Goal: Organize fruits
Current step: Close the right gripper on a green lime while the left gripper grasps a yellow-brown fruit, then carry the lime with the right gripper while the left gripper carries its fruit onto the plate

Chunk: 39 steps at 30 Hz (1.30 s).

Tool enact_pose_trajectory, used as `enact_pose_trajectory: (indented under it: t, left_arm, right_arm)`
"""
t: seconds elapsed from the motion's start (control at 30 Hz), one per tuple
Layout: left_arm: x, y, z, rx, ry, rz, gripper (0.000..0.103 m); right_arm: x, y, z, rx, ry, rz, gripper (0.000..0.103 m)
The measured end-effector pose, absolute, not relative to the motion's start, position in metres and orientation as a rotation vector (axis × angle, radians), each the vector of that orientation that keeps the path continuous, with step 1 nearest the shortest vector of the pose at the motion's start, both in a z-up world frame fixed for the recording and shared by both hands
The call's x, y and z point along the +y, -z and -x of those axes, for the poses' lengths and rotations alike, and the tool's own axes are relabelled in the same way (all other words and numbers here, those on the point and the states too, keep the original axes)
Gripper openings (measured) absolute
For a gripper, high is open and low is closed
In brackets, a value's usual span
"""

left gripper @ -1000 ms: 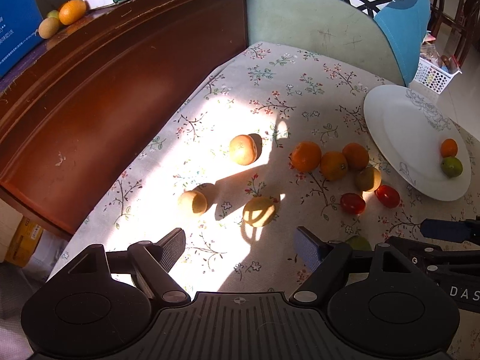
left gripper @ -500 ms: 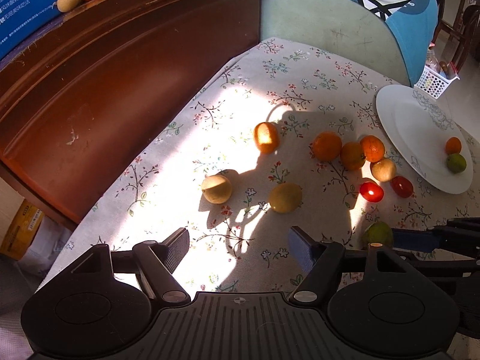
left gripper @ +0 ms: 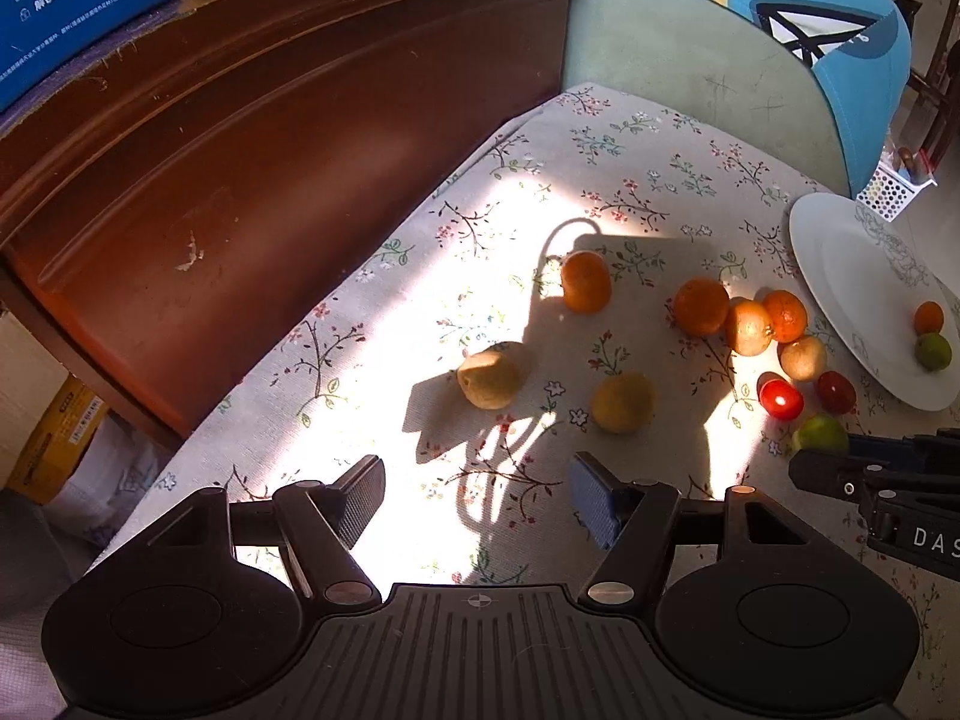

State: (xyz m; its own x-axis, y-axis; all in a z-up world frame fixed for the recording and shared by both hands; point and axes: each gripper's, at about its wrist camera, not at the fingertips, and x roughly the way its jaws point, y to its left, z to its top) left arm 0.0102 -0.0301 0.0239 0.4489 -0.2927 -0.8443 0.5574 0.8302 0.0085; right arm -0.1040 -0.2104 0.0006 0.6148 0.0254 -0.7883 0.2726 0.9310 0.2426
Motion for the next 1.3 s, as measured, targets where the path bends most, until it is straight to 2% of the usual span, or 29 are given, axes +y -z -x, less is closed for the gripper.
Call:
enact_pose_trajectory:
  t: [0.17,0.33,0.4,0.57,0.73,0.83,0.93,1.3]
  left_arm:
    - [-0.032,-0.022,-0.019,0.955,0.506,-0.303,0.065]
    - [-0.037,-0.017,-0.029,0.944,0.488,-0.287,0.06]
    - [-0.04,-0.014,-0.033,0.949,0.487,-0.286,0.053]
    - [-0.046,-0.008,-0.037,0.94,0.496,-0.287,0.052]
    - [-0.054,-0.001,-0.039,0.941,0.517,-0.295,0.04]
    - [-0.056,0.003,-0.039,0.935,0.514,-0.296,0.039]
    - [-0.058,0.002,-0.038,0.925,0.525,-0.302,0.026]
    - [-0.069,-0.018,-0.021,0.899,0.601,-0.303,0.025]
  right_arm:
    - [-0.211,0.001,0.105,0.909,0.151,-0.363,0.029]
    - [-0.211,0.002,0.105,0.91,0.151,-0.364,0.029]
    - [-0.212,0.002,0.104,0.909,0.154,-0.366,0.029]
    - [-0.212,0.003,0.104,0.913,0.156,-0.368,0.029]
    - [-0.213,0.004,0.104,0.914,0.159,-0.369,0.029]
    - [-0.213,0.004,0.103,0.916,0.163,-0.372,0.029]
    - [-0.213,0.004,0.103,0.916,0.163,-0.372,0.029]
    - [-0.22,-0.003,0.105,0.893,0.173,-0.37,0.029]
